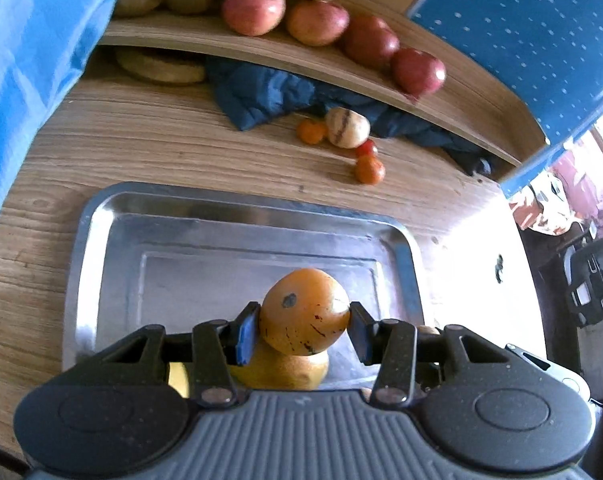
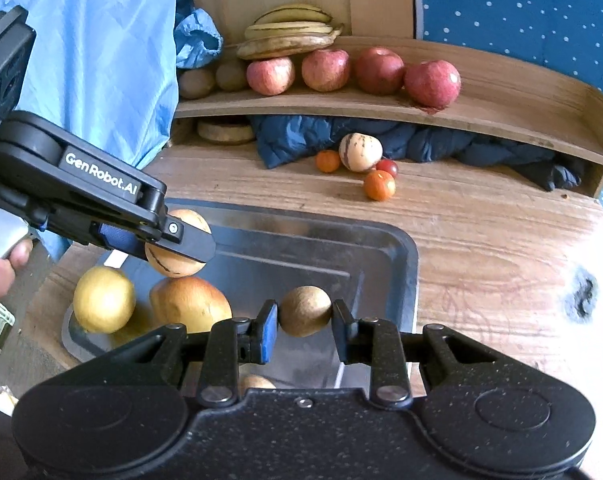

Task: Organize fruits
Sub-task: 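Carry the orange fruit with the left tool while the right tool carries the brown fruit over the tray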

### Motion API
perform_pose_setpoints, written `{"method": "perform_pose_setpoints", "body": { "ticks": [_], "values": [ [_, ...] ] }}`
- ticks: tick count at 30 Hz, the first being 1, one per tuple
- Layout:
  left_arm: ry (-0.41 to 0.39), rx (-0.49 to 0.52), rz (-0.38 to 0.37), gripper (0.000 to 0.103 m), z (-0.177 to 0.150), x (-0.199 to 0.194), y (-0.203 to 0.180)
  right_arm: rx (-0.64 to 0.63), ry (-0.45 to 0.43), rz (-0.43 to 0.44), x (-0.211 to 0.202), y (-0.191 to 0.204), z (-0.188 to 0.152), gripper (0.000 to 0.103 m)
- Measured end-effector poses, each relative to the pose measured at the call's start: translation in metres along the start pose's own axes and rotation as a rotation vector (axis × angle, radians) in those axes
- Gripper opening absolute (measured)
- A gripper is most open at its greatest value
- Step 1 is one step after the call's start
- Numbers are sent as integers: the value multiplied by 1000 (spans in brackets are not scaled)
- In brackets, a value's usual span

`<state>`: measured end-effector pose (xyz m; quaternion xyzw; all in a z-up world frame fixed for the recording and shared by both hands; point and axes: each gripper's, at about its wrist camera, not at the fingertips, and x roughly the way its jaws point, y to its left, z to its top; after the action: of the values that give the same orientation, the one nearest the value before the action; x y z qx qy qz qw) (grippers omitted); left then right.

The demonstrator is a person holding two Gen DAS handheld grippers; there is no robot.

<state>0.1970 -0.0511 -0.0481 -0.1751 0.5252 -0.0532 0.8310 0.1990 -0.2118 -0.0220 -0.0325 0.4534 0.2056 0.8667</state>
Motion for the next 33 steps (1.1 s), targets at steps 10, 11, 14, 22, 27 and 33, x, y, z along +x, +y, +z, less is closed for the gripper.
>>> {"method": "perform_pose_setpoints", "body": {
  "ticks": [10, 11, 14, 22, 27, 33],
  "values": [
    [4, 95, -31, 51, -15, 11, -37, 27, 29, -28, -15, -11, -26, 30],
    [8, 104, -32, 51, -17, 13, -40, 29, 33, -30, -16, -12, -28, 30],
    [20, 132, -29, 51, -21, 18, -48, 33, 44, -33, -17, -15, -33, 30],
    [61, 202, 9, 51, -24, 32, -64, 36, 64, -20, -21, -19, -43, 30],
    [76, 251, 33, 51, -24, 39, -72, 20, 75, -14, -19, -18, -45, 30],
    [92, 281, 43, 51, -25, 43, -77, 13, 78, -6, -16, -18, -44, 30]
  ]
}}
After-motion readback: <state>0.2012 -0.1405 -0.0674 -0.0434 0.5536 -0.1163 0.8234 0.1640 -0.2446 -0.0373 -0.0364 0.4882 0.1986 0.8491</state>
